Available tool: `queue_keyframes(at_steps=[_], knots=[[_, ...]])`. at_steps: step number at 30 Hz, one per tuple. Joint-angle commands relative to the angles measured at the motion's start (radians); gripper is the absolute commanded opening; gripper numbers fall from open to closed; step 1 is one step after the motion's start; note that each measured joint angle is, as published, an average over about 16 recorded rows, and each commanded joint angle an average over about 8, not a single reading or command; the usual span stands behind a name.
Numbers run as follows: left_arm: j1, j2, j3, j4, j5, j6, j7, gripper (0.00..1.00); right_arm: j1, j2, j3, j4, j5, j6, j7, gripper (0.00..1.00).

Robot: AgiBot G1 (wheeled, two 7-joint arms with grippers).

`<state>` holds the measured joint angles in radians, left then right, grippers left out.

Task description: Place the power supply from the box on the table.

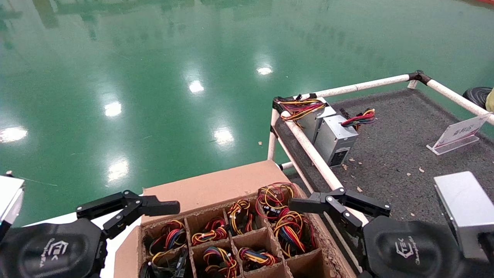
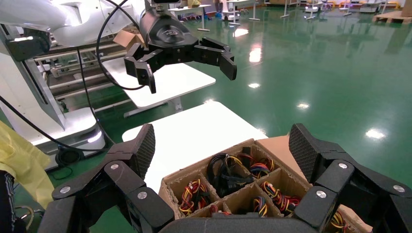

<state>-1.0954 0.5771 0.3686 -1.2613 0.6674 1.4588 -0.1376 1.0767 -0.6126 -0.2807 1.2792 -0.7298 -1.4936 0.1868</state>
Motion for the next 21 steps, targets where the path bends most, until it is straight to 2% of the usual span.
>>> queue_keyframes(at_steps=[1, 12, 20, 21], knots=[[0.0, 0.0, 0.0, 0.0, 0.0, 0.0, 0.0, 1.0, 0.0, 0.0, 0.0, 0.0, 0.0, 0.0, 0.0, 1.0], [0.0, 0.0, 0.0, 0.0, 0.0, 0.0, 0.0, 0.99, 0.0, 0.0, 0.0, 0.0, 0.0, 0.0, 0.0, 1.0], [0.0, 0.0, 0.0, 0.0, 0.0, 0.0, 0.0, 0.01, 0.0, 0.0, 0.0, 0.0, 0.0, 0.0, 0.0, 1.0], [0.0, 0.0, 0.0, 0.0, 0.0, 0.0, 0.0, 0.0, 0.0, 0.0, 0.0, 0.0, 0.0, 0.0, 0.0, 1.0]])
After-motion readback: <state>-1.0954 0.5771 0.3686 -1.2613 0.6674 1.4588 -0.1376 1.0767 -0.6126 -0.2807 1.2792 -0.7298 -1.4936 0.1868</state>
